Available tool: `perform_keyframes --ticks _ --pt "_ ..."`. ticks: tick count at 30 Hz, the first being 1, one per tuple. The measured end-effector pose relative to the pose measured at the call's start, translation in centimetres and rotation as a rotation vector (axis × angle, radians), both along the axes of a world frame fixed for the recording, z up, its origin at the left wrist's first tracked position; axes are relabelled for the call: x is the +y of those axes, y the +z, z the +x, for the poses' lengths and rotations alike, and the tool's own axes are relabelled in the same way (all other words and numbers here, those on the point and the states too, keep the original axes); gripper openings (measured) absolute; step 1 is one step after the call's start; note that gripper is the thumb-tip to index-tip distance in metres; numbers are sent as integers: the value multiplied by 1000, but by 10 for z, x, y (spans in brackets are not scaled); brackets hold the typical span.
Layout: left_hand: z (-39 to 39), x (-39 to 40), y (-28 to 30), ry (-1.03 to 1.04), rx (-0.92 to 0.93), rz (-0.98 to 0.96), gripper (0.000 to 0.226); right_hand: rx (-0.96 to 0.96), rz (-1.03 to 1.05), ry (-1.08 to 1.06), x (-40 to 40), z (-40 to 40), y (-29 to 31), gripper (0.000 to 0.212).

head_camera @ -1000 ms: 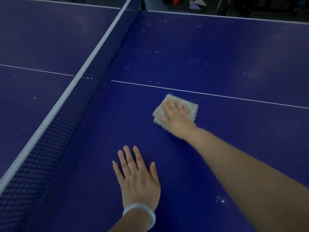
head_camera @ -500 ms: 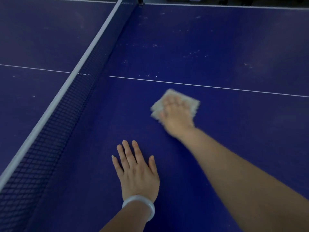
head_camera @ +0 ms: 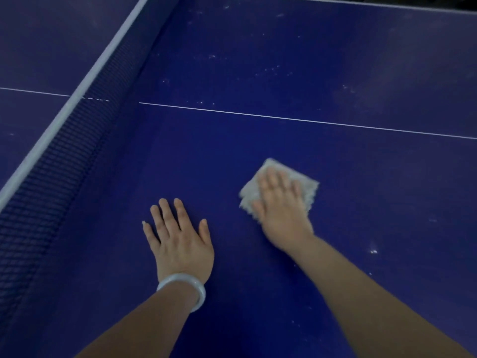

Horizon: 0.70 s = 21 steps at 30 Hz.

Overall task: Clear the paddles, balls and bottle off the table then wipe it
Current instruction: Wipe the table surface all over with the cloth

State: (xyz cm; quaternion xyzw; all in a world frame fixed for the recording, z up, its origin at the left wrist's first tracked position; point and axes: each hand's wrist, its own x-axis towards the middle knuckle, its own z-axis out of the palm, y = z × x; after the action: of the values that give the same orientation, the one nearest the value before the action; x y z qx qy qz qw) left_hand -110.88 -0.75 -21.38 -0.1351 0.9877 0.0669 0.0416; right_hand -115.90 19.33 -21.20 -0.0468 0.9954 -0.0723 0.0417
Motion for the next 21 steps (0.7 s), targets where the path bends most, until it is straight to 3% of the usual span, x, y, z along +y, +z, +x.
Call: perform_keyframes --ticks 2,4,11,15,17,21 --pt "0 0 -1 3 14 9 71 -28 -8 188 1 31 1 64" --pt "0 0 -1 5 25 6 71 -68 -30 221 16 38 2 64" --pt "2 -5 -1 5 42 35 70 -141 -21 120 8 23 1 63" --pt "8 -19 6 -69 34 171 63 -174 -27 128 9 20 2 64" --pt "29 -32 10 -129 11 205 60 -192 -21 125 7 20 4 63" --pt "118 -42 12 -147 -9 81 65 -267 -18 3 -12 23 14 62"
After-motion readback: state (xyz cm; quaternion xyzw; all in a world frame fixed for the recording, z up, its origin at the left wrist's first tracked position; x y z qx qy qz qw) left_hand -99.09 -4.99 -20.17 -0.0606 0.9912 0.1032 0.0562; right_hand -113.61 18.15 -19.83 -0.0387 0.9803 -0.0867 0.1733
